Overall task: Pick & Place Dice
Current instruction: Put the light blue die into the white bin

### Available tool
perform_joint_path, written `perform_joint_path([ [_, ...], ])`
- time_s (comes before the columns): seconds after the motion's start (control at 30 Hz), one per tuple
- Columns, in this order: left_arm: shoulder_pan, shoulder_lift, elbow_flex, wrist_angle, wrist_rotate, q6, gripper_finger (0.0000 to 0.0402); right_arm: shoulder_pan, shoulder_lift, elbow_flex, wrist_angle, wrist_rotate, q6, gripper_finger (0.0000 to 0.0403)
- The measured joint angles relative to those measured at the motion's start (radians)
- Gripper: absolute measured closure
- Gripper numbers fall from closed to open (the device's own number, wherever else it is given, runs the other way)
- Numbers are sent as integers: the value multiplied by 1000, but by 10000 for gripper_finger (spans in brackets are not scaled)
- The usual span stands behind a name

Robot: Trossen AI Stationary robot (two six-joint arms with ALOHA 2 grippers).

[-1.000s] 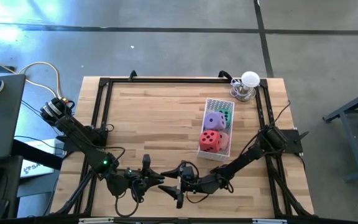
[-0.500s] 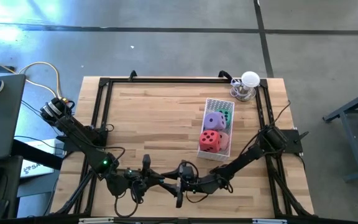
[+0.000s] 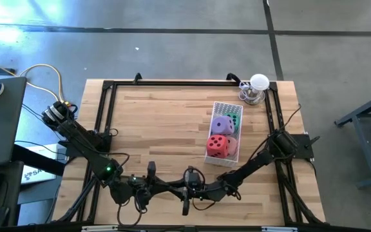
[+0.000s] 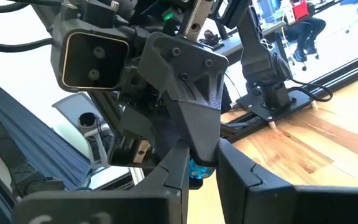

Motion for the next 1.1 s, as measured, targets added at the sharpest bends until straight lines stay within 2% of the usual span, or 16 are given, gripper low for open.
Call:
perform_joint_path([
  [0.2,0,4,0,3,-5,43,328,0,0,0,-5,2,-16,363],
  [0.63,-29,27,-1,9,-59,31,224,-7,-3,2,-69,4,-15,367],
  [0.7,-37,27,-1,9,-84,32,219,-7,-4,3,-85,3,-21,367],
  [0.87,-57,21,3,39,-183,46,217,-7,6,-3,-231,-87,2,367],
  [1.0,-74,25,1,34,-241,71,216,-5,-1,1,-315,-93,94,367],
  [1.1,-89,24,1,37,-262,61,216,-8,0,-1,-355,-92,99,367],
])
